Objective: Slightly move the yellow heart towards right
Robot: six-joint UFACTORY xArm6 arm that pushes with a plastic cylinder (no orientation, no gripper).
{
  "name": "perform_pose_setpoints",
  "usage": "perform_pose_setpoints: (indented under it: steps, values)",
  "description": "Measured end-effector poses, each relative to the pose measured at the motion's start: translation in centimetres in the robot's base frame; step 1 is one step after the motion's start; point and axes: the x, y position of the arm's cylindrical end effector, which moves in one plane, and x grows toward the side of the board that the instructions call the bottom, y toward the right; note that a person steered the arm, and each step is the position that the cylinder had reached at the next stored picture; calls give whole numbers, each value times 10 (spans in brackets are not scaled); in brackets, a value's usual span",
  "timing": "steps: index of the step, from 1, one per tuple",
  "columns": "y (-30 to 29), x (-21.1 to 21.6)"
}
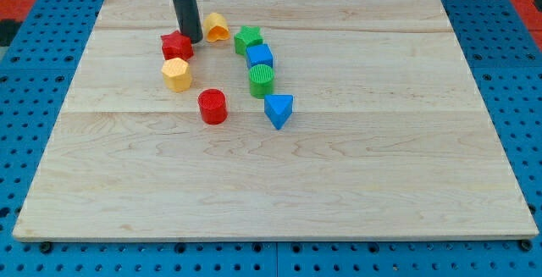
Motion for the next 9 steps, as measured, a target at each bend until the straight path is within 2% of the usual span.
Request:
perform_pose_setpoints:
  steps: [2,5,9]
  values:
    - [-18,-18]
    - [13,-33]
    - [12,-40]
